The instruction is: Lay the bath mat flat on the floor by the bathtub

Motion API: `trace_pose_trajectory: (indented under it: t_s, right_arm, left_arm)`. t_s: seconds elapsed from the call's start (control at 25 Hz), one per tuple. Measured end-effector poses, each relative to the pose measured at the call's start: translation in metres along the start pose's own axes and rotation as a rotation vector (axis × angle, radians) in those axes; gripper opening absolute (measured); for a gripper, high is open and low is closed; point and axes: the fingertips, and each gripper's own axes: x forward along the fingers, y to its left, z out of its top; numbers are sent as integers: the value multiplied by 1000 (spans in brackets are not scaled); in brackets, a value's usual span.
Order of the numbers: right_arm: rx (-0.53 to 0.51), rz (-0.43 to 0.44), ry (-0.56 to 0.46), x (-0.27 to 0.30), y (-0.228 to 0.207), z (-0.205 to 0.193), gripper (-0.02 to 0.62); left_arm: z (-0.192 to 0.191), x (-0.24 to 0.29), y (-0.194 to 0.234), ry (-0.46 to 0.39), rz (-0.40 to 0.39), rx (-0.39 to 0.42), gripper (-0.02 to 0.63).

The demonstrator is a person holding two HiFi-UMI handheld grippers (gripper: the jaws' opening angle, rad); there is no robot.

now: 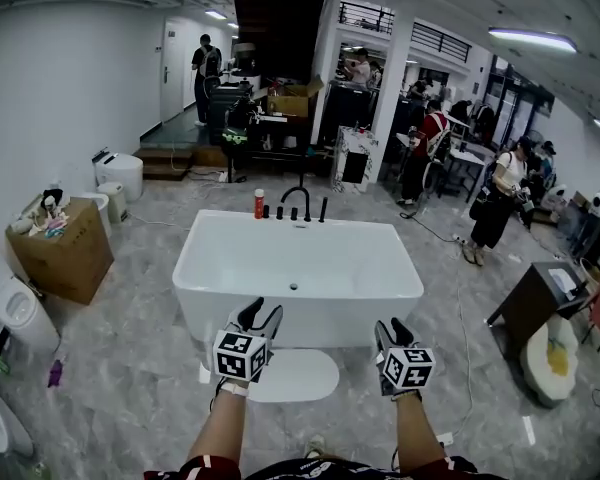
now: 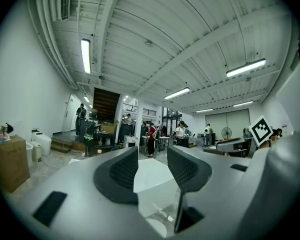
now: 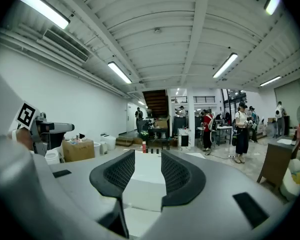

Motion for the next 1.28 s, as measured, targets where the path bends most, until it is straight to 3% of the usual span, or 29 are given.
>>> trace_pose_trajectory:
  t_s: [0.28, 0.44, 0.72, 0.84, 1.28]
  right_arm:
    - [-4, 8, -11, -30, 5, 4, 172]
    - [-2, 47, -18, -38, 5, 3, 172]
    - [25, 101, -42, -63, -17, 5, 172]
    - [45, 90, -53, -79, -43, 3, 172]
    - [68, -10, -60, -102, -102, 14, 146]
  left_arm:
    - [7, -12, -18, -27, -14, -32, 175]
    - [10, -8, -29, -19, 21, -23, 164]
    - [16, 0, -73, -35, 37, -33, 100]
    - [21, 6, -96, -53, 12, -32, 51]
    - [34, 15, -135, -92, 2, -7, 18]
